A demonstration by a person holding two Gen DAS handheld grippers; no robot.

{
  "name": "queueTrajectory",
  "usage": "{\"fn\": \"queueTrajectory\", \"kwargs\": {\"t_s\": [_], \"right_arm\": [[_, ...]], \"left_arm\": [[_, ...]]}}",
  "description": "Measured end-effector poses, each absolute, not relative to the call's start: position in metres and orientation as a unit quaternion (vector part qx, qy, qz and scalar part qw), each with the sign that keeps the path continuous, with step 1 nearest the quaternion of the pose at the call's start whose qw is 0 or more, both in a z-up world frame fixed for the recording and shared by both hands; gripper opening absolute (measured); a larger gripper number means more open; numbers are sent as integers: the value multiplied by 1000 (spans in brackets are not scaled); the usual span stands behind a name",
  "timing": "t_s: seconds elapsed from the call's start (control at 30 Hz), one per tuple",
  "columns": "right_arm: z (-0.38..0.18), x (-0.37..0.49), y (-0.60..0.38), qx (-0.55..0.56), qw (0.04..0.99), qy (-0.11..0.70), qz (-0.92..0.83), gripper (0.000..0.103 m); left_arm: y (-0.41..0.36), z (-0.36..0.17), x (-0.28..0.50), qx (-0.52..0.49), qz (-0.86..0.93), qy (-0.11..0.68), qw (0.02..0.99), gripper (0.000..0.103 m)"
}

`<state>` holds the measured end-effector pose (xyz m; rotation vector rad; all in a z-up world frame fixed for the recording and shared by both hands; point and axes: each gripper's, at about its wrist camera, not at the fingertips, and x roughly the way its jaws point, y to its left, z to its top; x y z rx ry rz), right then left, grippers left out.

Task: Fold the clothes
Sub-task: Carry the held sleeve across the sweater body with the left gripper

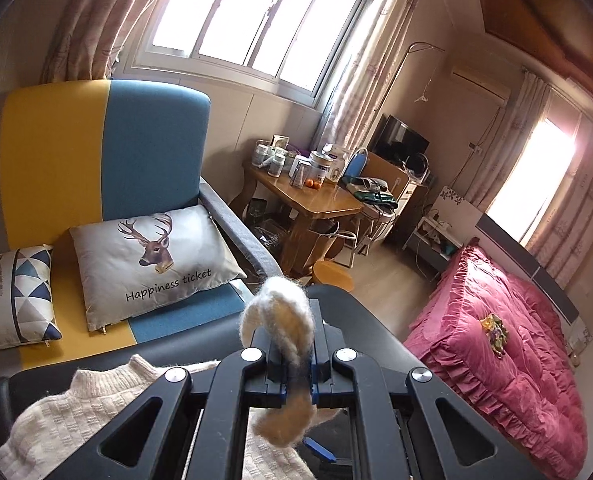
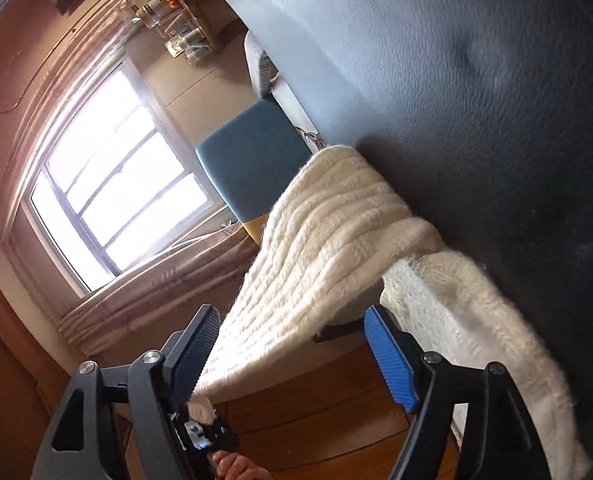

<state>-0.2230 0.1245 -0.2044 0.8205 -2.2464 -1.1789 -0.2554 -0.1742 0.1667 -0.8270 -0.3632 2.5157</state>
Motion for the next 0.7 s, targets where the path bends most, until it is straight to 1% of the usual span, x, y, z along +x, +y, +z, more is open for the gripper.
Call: {"fn": "queueTrajectory", "kwargs": {"t_s": [0.1,0.23,0.33,0.47,0.53,0.67,0.7], "right_arm": [[-208,-237,102,308,232,-818,-428,83],[-214,-260,83,330,213,-802,-449,83],[-208,-270,80,345,207,-778,-483,84],[-196,-281,81,377,201,-725,-541,84],[-191,-285,76,402,212,-694,-558,84],[-184,-284,69,421,213,-651,-595,84],[-182,-284,67,426,213,-640,-603,83]], "left_arm": [[-196,164,-243,-295,918,-141,225,7],[-224,144,-230,-306,918,-145,207,7],[-250,115,-223,-328,916,-145,179,7],[-286,61,-216,-378,905,-146,130,7],[-307,35,-210,-402,896,-159,104,7],[-347,-10,-198,-431,875,-207,71,7],[-354,-18,-197,-436,871,-218,68,7]]}}
